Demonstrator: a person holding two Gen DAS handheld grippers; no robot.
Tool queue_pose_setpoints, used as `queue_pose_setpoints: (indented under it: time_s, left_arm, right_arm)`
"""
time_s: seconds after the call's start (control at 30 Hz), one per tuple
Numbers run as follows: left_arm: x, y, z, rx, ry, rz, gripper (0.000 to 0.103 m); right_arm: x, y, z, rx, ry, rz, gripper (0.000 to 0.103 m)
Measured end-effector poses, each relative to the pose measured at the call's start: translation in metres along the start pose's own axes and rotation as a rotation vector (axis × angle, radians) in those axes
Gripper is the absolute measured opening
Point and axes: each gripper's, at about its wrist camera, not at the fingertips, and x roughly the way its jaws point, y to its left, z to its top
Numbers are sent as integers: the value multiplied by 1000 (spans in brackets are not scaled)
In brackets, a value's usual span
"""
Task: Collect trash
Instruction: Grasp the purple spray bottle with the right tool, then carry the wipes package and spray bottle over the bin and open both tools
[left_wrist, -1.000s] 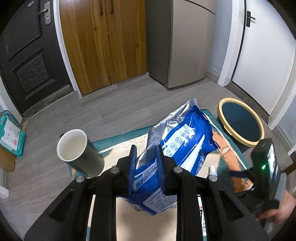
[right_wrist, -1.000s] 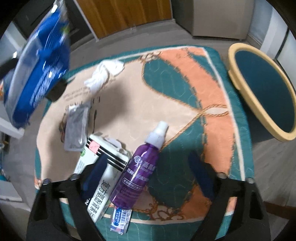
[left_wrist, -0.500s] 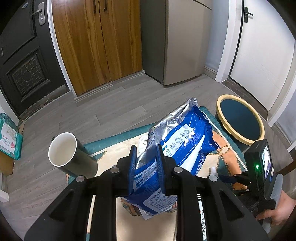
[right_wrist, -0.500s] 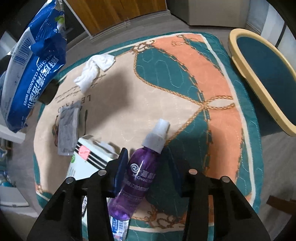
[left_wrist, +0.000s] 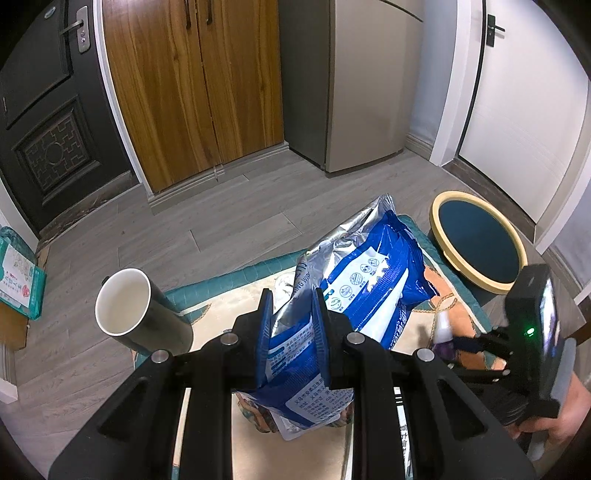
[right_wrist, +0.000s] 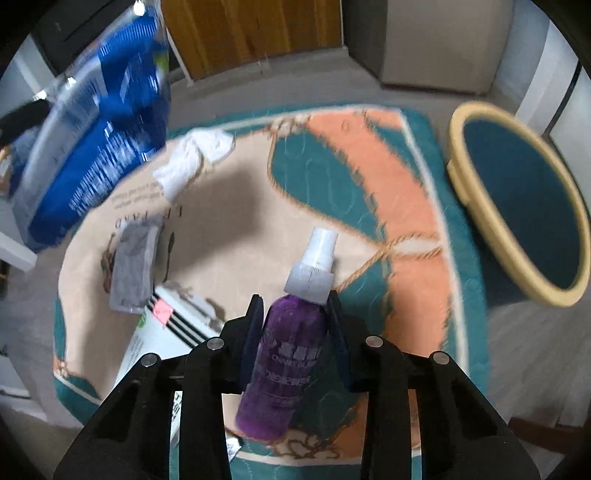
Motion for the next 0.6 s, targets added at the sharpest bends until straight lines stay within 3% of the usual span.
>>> queue_pose_setpoints:
  time_s: [0.23,0.6]
  left_arm:
    - [-3,-5,2,2,-13,-18,21]
    - [2,-24,12,6,-13,-31,21]
  right_arm:
    - [-42,-22,23,64,-99,36,34]
    - [-122,-59,56,79,-320,-26,34]
